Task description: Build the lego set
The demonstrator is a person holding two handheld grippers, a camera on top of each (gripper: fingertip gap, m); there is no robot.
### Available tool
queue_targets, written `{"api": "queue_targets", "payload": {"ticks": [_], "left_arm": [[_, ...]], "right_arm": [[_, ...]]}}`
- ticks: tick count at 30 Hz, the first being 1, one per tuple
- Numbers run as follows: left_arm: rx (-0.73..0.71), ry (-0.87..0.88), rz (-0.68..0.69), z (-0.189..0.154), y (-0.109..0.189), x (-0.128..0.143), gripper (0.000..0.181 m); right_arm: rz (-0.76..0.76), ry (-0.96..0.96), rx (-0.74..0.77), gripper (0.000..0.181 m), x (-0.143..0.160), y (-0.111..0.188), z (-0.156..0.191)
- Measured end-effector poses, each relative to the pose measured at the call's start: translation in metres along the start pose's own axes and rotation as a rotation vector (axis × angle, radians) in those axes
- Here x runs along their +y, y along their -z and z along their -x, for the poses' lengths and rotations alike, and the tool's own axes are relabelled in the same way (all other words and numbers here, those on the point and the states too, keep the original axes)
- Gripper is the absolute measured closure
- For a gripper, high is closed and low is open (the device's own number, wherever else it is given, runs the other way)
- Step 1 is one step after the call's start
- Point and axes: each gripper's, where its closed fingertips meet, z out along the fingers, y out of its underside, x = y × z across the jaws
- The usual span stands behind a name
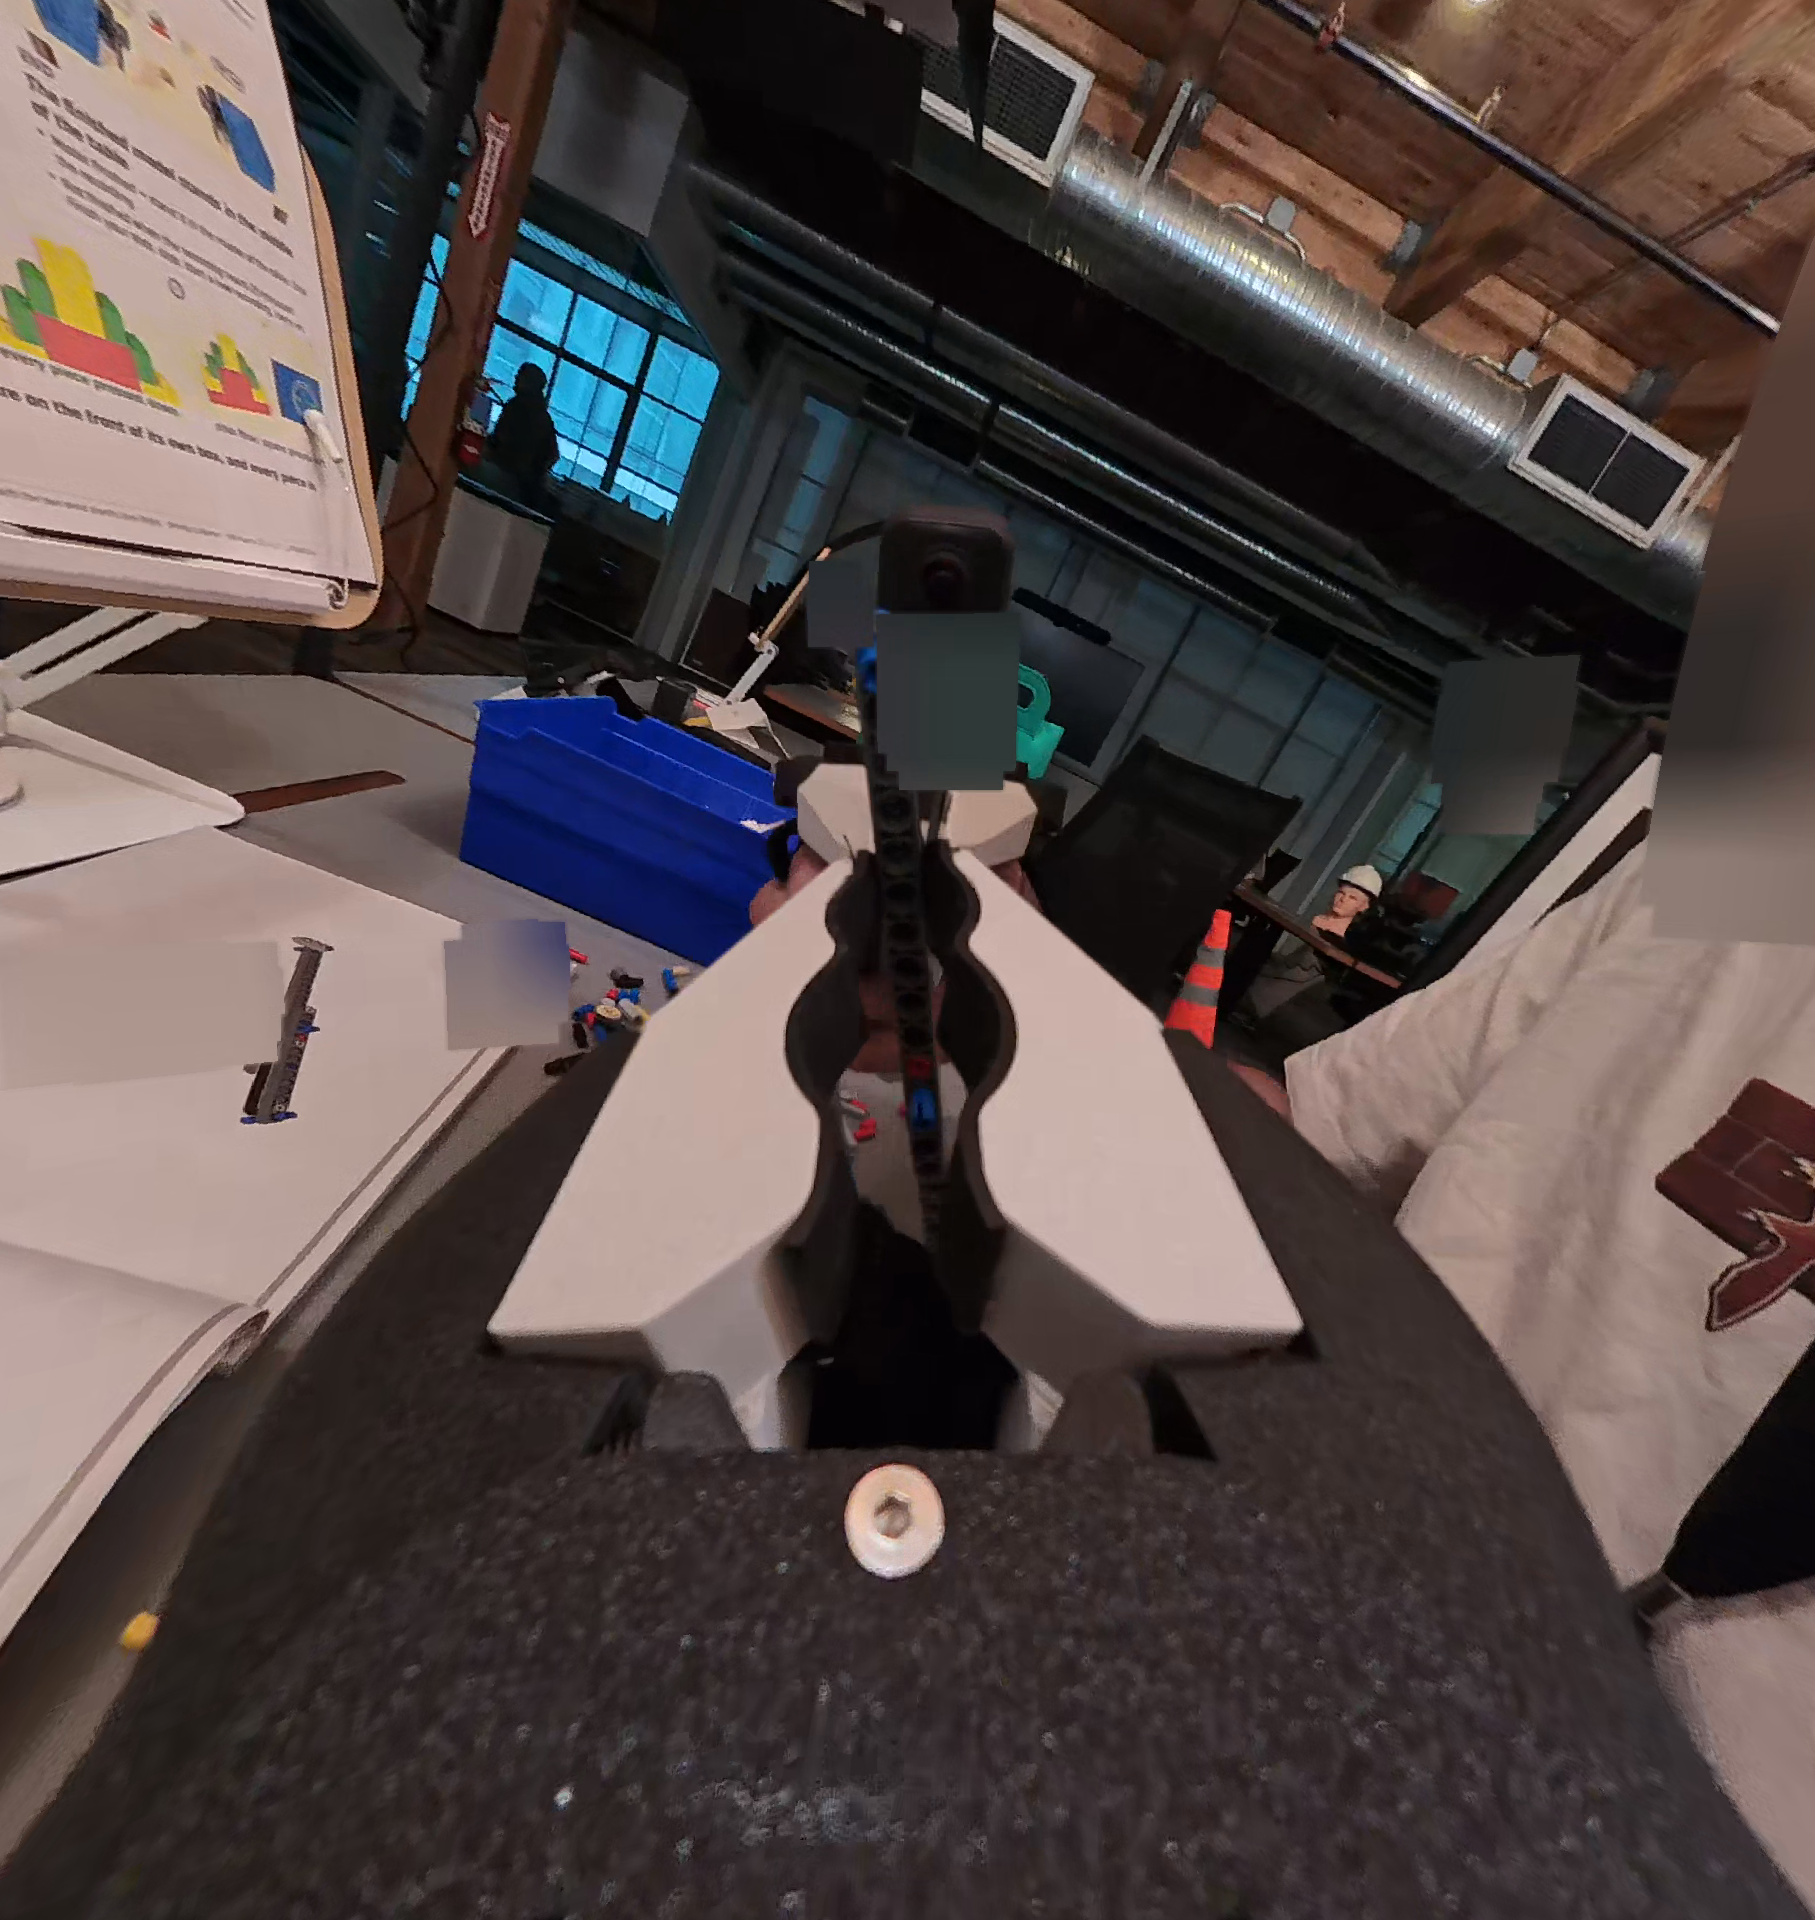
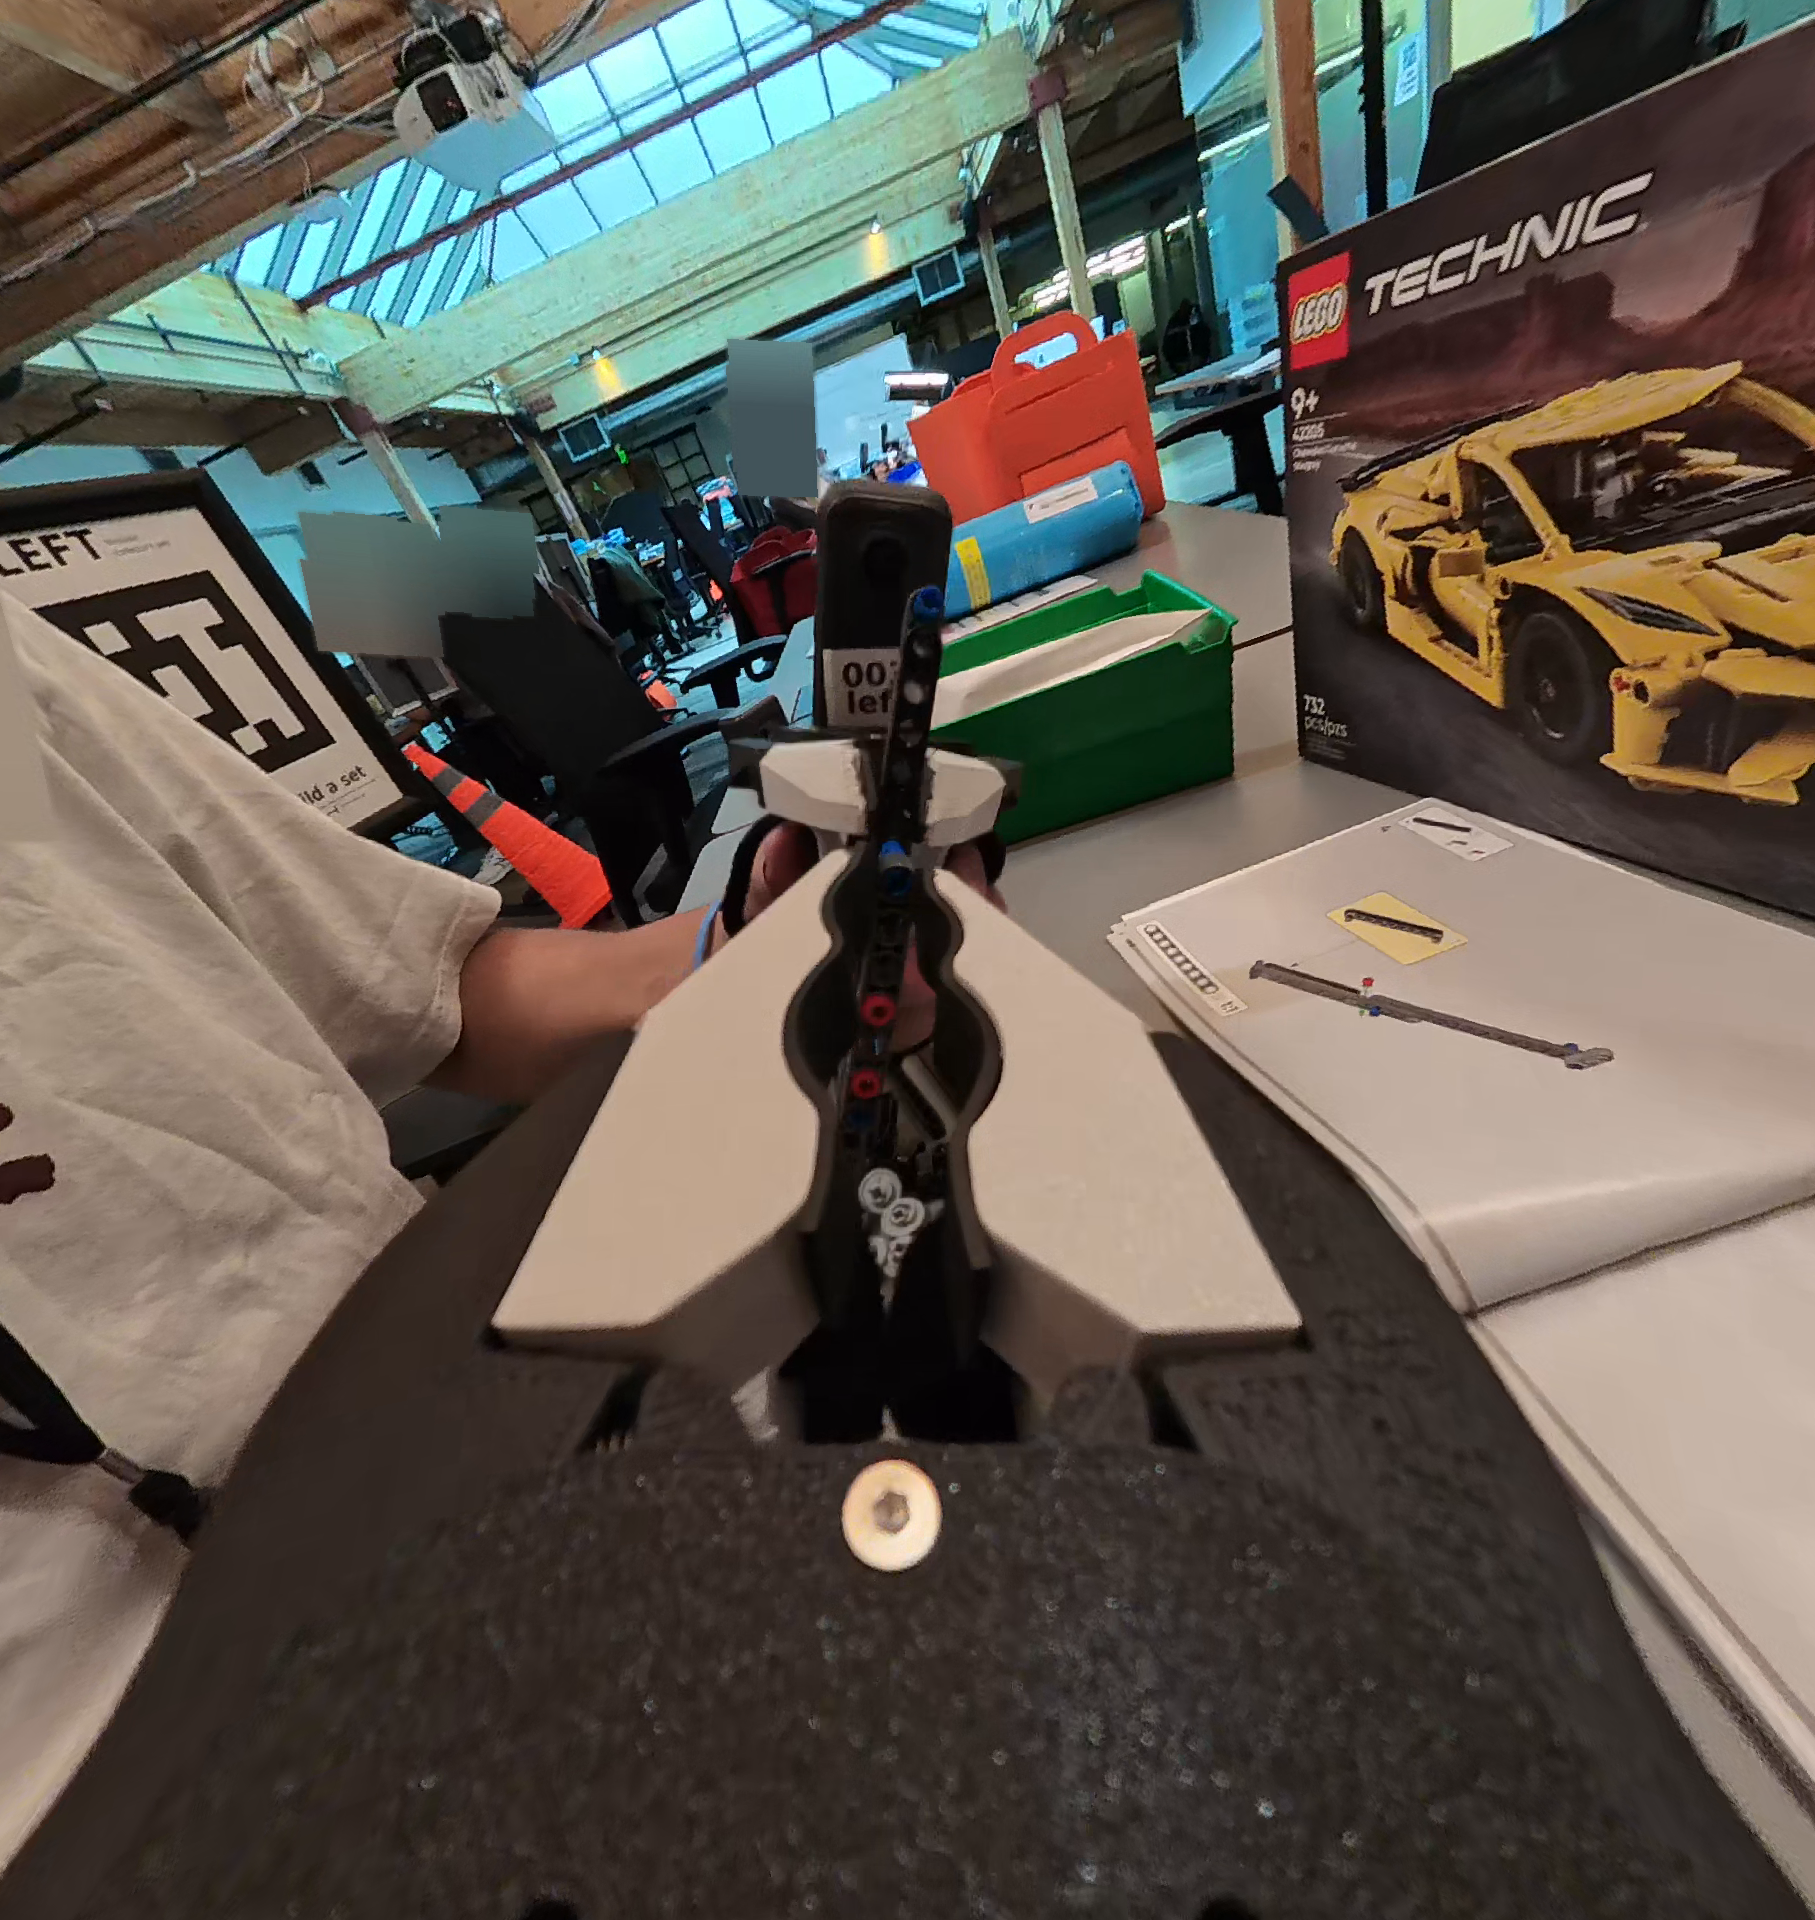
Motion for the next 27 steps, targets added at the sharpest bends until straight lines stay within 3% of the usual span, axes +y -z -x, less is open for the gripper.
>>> {"api": "queue_targets", "payload": {"ticks": [6, 18, 27], "left_arm": [[0.06, -0.028, 0.081, -0.006, 0.006, 0.012, 0.175], [0.046, -0.003, 0.101, 0.002, 0.008, 0.019, 0.175], [0.075, -0.032, 0.164, -0.003, 0.01, 0.03, 0.174]], "right_arm": [[0.094, 0.007, -0.026, 0.174, 0.016, -0.003, 0.006], [0.092, -0.032, -0.015, 0.175, 0.023, -0.004, -0.001], [0.172, -0.04, -0.076, 0.176, 0.039, -0.004, 0.006]]}}
